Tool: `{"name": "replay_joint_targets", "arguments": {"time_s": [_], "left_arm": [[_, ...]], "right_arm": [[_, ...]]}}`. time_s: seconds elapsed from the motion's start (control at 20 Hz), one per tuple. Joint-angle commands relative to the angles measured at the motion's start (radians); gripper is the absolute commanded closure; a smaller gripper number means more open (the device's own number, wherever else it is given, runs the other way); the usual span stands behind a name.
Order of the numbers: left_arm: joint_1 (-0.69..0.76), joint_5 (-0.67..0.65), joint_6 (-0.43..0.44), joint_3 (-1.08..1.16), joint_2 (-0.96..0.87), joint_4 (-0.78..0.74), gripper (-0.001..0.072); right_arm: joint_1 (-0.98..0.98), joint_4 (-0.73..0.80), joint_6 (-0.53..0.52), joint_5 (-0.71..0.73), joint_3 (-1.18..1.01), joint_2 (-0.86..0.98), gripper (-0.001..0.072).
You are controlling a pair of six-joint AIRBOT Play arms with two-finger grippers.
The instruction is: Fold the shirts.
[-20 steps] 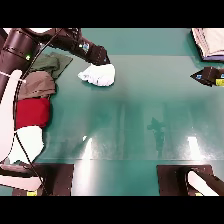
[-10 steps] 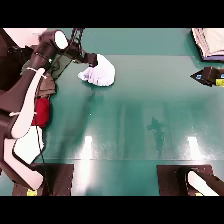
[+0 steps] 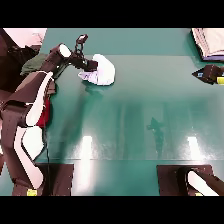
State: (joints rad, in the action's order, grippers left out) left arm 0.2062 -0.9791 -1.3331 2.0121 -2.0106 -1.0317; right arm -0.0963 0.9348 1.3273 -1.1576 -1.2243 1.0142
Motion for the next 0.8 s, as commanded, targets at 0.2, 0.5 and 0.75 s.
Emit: {"name": "replay_joint_targets", "arguments": {"time_s": [0.2, 0.5, 0.75], "left_arm": [[0.004, -0.214, 0.47, 0.097, 0.294, 0.515, 0.0685], [0.124, -0.438, 0.506, 0.002, 0.587, 0.515, 0.0684], [0.218, -0.397, 0.472, -0.147, 0.602, 0.165, 0.0683]], "right_arm": [[0.001, 0.011, -0.002, 0.105, -0.298, 0.0, 0.0695], [0.001, 0.011, -0.002, 0.099, -0.447, 0.0, 0.0695], [0.001, 0.01, -0.002, 0.005, -0.452, 0.0, 0.0695]]}}
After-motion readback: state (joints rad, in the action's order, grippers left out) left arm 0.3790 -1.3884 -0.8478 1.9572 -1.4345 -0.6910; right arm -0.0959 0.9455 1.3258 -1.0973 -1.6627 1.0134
